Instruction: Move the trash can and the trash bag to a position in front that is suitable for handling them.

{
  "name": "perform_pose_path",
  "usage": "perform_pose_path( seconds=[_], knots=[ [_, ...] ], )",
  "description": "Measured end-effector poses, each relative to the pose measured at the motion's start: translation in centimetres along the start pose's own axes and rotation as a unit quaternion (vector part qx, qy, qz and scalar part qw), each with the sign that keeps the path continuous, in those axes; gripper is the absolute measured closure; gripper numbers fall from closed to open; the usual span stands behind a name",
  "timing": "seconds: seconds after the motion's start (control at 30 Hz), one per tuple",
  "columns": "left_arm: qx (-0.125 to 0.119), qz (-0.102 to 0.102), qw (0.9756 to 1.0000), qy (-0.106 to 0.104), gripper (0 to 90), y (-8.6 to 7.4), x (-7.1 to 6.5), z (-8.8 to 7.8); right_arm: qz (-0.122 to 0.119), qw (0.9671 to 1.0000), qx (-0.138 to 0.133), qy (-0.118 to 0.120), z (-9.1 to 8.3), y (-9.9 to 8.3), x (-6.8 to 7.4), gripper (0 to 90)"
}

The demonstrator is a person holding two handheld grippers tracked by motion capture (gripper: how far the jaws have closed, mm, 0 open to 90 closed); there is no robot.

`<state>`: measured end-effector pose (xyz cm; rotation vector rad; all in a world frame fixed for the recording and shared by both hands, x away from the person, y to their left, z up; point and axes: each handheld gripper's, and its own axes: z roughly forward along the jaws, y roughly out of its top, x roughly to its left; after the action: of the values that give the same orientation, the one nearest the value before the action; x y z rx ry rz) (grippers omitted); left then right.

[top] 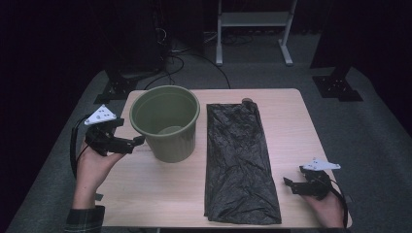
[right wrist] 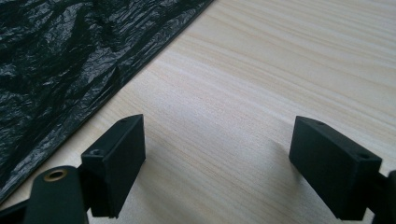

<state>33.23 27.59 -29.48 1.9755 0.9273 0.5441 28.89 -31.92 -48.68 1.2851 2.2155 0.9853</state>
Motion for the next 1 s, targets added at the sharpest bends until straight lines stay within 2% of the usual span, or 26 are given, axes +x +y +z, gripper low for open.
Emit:
perform_pose_path(
  seconds=[0.7, 1.0],
  knots=[
    [0.008, -0.018, 0.9998, 0.006, 0.0, 1.9, 2.7, 1.8, 0.0, 1.0, 0.0, 0.0, 0.0, 0.0, 0.0, 17.6],
    [0.033, -0.019, 0.9993, 0.006, 0.0, 1.6, 3.2, 3.7, 0.001, 1.0, 0.0, 0.0, 0.0, 0.0, 0.0, 17.6]
  ],
)
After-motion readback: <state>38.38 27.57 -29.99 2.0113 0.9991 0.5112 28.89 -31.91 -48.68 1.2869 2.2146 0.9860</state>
